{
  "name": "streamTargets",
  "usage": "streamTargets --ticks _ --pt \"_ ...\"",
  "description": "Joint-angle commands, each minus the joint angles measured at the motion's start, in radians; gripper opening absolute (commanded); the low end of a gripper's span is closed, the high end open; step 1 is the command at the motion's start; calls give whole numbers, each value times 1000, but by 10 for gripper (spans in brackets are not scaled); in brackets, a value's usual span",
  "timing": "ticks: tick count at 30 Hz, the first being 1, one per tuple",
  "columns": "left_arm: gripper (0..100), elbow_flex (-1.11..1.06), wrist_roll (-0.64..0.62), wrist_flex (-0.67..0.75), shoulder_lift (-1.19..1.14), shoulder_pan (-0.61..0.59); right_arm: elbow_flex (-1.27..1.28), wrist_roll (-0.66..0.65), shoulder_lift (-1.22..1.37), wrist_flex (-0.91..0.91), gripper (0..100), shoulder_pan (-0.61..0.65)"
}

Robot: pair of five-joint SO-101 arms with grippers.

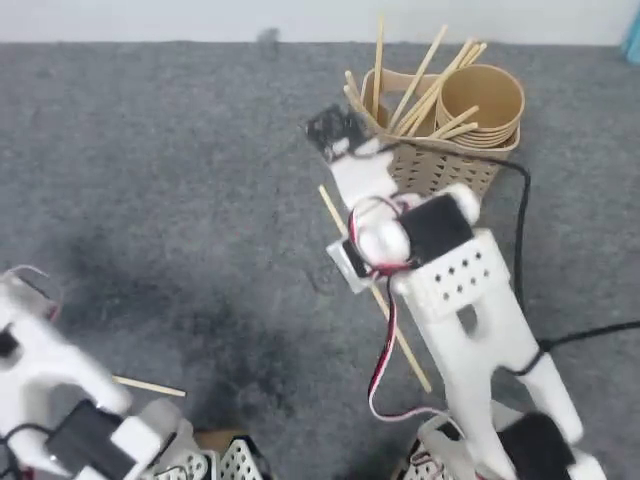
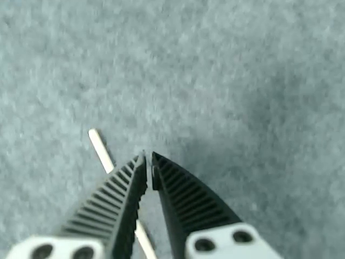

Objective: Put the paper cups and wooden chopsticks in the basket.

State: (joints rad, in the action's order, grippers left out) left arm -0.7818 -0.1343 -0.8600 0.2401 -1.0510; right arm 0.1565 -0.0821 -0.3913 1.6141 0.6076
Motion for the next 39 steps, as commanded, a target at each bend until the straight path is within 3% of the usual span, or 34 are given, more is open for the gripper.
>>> streamTargets --ticks 1,6,9,12,15,30,39 --pt "15 -16 -18 21 57 -48 229 25 -59 -188 8 8" --pt "17 -18 -18 21 57 -138 491 26 -36 -486 8 10" --pt "64 -22 -15 23 57 -167 537 26 2 -567 8 10" --pt "116 -24 -15 23 54 -180 535 26 50 -579 8 10" --pt "95 -16 -17 28 11 -184 535 26 88 -602 8 16" --pt "84 337 -21 3 -531 -164 535 17 122 -605 8 21" --pt "10 348 -21 -61 -463 -92 542 25 122 -605 8 21"
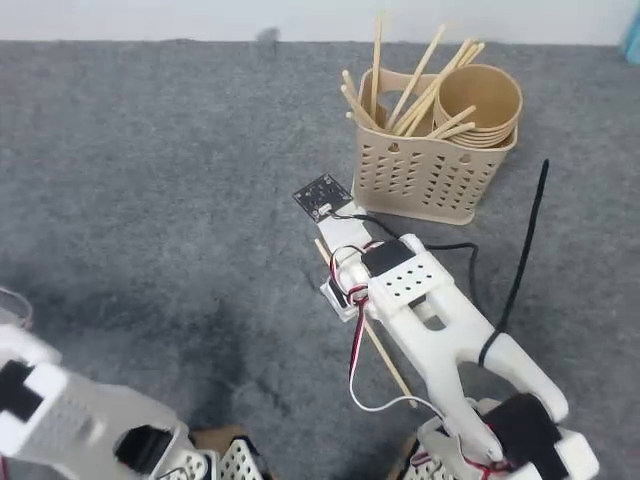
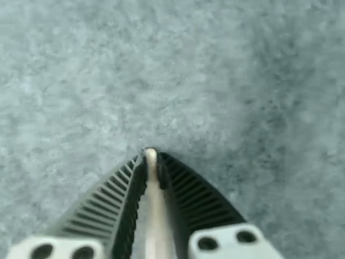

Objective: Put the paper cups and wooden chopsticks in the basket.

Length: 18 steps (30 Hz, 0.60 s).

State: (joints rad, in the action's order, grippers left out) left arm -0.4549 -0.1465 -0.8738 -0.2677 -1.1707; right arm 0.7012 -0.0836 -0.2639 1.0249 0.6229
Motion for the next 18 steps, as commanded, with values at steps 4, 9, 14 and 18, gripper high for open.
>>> streamTargets --ticks 4,9,14,18 --pt "10 19 -20 -143 210 66 -2 29 -4 -18 8 5" --pt "10 15 -120 -218 466 135 -2 29 -4 -18 8 4" --pt "10 10 -236 -187 683 264 9 86 -15 -18 8 4" --pt "10 -65 -316 -35 804 379 9 107 -67 -7 8 -2"
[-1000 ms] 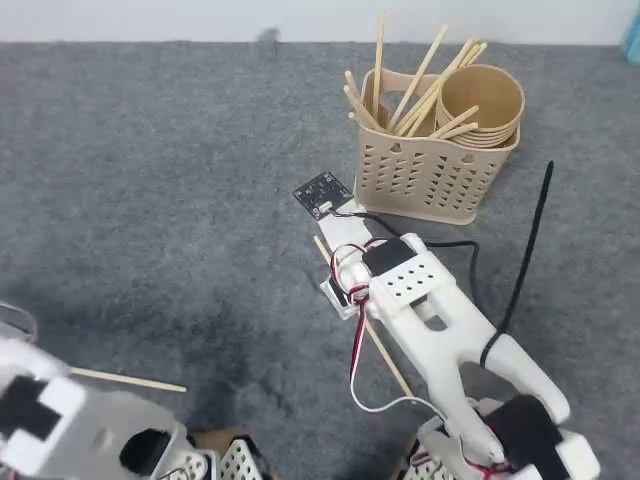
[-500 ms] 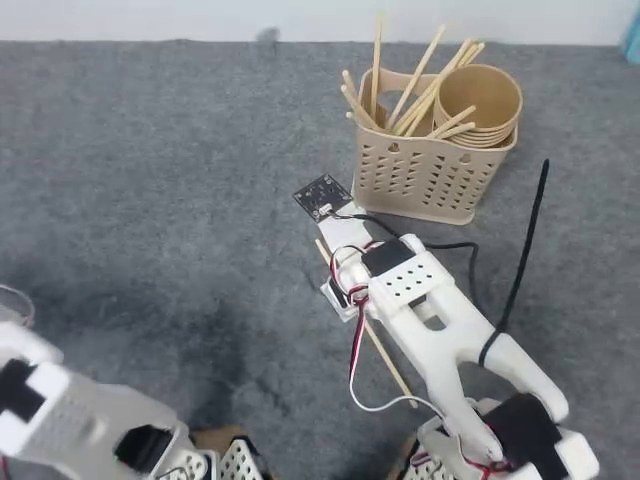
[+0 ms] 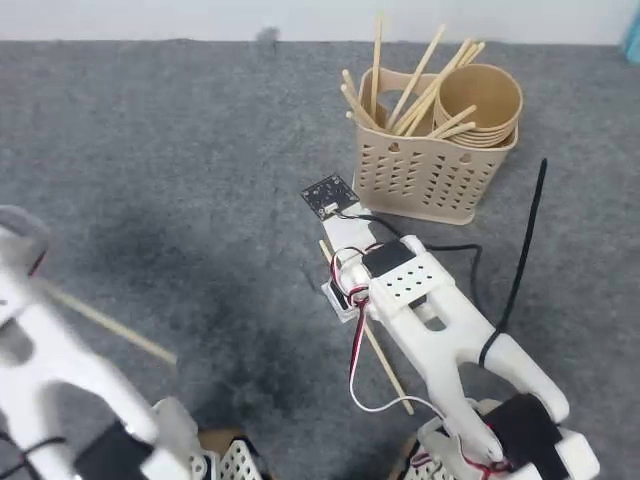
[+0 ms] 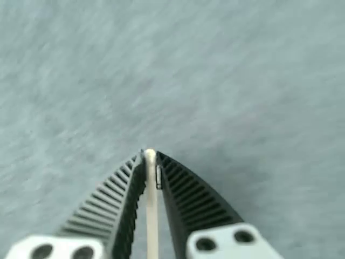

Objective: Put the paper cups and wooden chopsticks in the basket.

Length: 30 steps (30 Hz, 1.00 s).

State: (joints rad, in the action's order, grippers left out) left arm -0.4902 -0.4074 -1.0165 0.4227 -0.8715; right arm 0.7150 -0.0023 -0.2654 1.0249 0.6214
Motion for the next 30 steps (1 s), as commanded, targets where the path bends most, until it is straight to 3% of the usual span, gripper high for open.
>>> streamTargets --ticks 1,6,11,13,16,19,22,26,30 --pt "10 -62 -61 152 135 115 -5 32 -91 -2 8 -1" --pt "10 -367 -61 439 249 298 2 38 -173 27 8 5" --pt "10 -713 -60 770 351 367 14 32 -159 -21 8 7" --pt "10 -739 -60 720 410 361 14 31 -128 -42 8 7" --pt "10 -742 -26 511 506 313 11 31 -59 -81 8 10" --pt "10 -771 8 396 585 278 8 18 2 -110 10 30" --pt "10 -837 12 396 631 264 -34 -18 56 -102 53 42" --pt "10 -975 12 551 640 262 -100 -20 111 -101 151 42" --pt "10 -949 3 551 638 189 -187 -21 145 -96 116 42"
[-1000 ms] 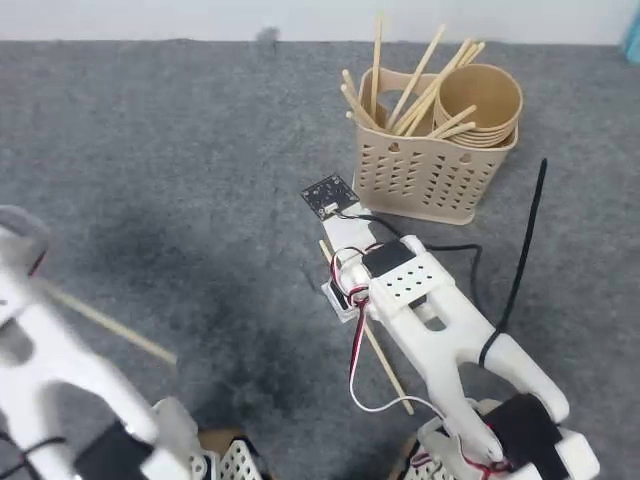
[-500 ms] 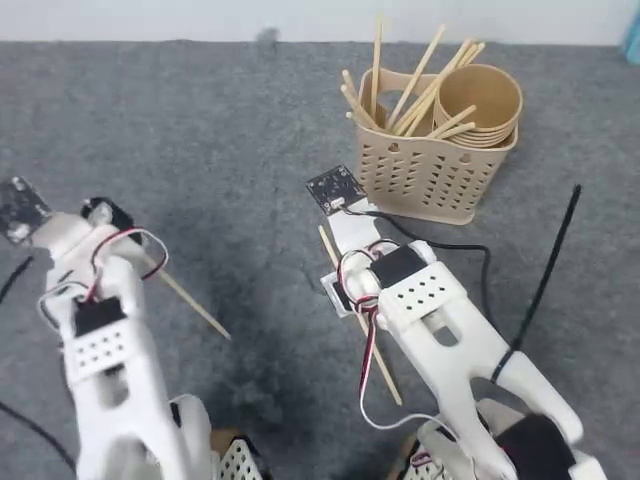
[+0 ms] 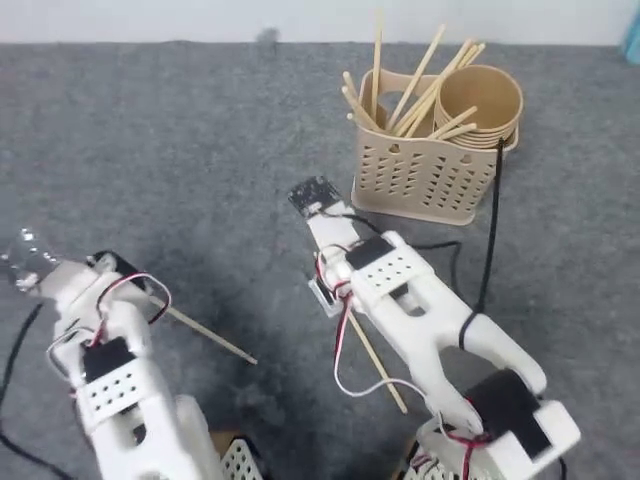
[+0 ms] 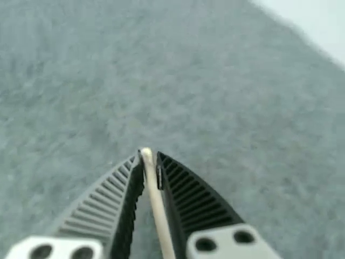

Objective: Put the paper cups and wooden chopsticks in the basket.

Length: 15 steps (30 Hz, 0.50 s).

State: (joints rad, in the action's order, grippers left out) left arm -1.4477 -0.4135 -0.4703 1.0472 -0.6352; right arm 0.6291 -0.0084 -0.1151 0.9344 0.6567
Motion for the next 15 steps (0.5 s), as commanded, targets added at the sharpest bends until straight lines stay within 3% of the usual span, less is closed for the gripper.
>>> streamTargets --ticks 1,15 --pt "10 21 0 2 12 -71 -124 -15 7 7 105 8" --pt "11 50 -46 -38 12 -103 -423 -23 335 19 91 7"
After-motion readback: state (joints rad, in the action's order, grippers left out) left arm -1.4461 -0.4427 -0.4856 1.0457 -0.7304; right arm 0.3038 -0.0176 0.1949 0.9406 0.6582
